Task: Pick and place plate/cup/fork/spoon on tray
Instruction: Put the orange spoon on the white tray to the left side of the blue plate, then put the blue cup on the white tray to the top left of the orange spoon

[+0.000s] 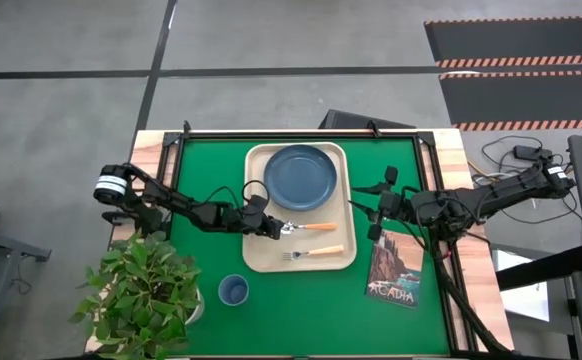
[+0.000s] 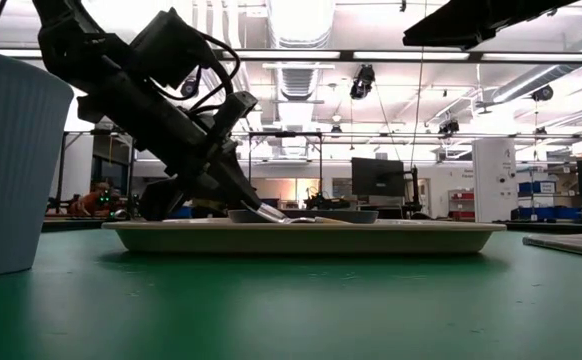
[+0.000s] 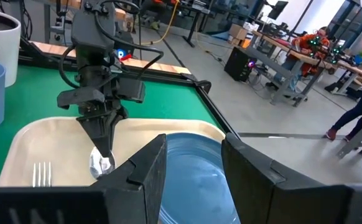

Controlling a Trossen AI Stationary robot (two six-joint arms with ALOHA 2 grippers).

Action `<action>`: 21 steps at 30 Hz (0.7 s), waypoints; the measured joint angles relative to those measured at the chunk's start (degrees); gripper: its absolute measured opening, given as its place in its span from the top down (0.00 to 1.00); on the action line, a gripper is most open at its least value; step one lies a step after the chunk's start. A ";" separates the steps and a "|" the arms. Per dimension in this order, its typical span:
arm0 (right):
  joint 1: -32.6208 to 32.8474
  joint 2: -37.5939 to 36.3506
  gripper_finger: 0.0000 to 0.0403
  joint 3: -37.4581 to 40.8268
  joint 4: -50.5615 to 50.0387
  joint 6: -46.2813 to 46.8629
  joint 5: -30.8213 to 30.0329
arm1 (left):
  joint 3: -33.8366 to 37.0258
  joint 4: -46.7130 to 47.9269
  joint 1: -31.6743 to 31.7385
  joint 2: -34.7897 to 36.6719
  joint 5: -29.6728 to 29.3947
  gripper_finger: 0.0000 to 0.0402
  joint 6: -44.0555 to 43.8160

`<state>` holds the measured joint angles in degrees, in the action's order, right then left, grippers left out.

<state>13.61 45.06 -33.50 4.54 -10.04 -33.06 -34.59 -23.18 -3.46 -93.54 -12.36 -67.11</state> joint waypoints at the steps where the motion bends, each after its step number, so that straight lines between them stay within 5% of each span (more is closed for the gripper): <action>1: 0.00 0.00 0.65 0.00 0.00 0.00 0.00 | 0.00 -0.05 0.00 0.00 0.00 0.96 0.01; 12: 0.00 0.00 0.65 0.00 -0.04 0.00 0.00 | 0.27 0.44 0.02 2.77 4.70 0.69 -0.28; 21: -0.02 -0.02 0.65 0.00 -0.04 0.00 -0.01 | 0.92 0.42 0.04 7.61 6.05 0.66 3.30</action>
<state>13.58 45.04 -33.50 4.49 -10.04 -33.07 -33.67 -22.76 -3.42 -85.93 -6.31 -63.81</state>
